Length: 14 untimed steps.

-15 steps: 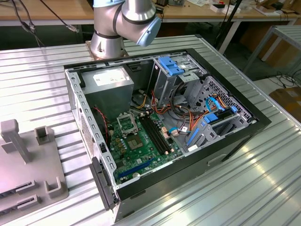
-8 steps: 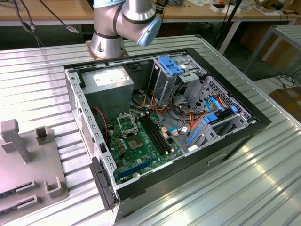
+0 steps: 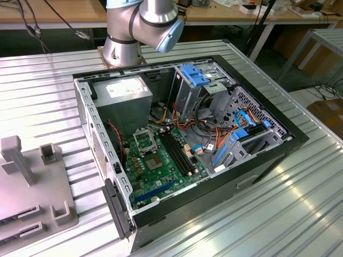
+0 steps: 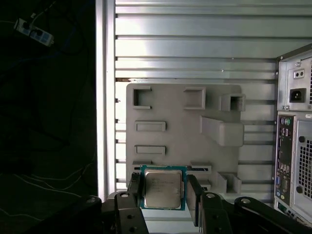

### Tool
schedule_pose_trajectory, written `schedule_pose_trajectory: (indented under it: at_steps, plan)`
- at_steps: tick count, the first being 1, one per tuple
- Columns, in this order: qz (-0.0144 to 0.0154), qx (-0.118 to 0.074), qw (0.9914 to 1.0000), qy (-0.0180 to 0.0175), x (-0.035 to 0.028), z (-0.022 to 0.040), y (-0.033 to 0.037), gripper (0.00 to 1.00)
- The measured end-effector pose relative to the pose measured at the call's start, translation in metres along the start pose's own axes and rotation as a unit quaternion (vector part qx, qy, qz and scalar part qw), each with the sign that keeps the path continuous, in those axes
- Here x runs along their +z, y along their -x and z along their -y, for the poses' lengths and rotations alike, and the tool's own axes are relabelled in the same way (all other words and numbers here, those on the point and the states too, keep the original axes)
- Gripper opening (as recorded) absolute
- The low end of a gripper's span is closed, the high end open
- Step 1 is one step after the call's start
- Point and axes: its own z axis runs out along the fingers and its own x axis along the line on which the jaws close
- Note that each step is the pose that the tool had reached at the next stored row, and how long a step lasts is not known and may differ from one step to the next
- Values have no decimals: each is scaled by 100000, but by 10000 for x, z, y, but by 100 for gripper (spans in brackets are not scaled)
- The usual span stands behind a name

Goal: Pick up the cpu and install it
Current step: 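Pick up the cpu and move it towards the insertion slot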

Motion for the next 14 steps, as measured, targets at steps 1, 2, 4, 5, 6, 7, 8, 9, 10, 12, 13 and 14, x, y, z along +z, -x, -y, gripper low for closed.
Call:
schedule_pose_trajectory:
  at_steps: [1, 2, 4, 5, 6, 7, 8, 9, 10, 12, 13, 14]
  plan:
    - [-5, 0, 100000, -4, -1, 0, 14, 47]
    - [0, -1, 100000, 0, -1, 0, 23, 47]
    - [-3, 0, 100000, -3, -2, 0, 45, 47]
    - [-6, 0, 100000, -2, -2, 0, 54, 47]
    - [-2, 1, 100000, -2, -2, 1, 65, 47]
    - [-2, 2, 100000, 0, -2, 1, 74, 47]
    - [-1, 0, 100000, -1, -3, 1, 84, 47]
    - [-1, -1, 100000, -2, -3, 1, 93, 47]
    - [-2, 2, 100000, -1, -3, 1, 103, 47]
    - [-1, 1, 100000, 0, -4, 1, 123, 47]
    - [-4, 0, 100000, 0, -4, 1, 134, 47]
    - [-1, 1, 100000, 3, -4, 1, 144, 47]
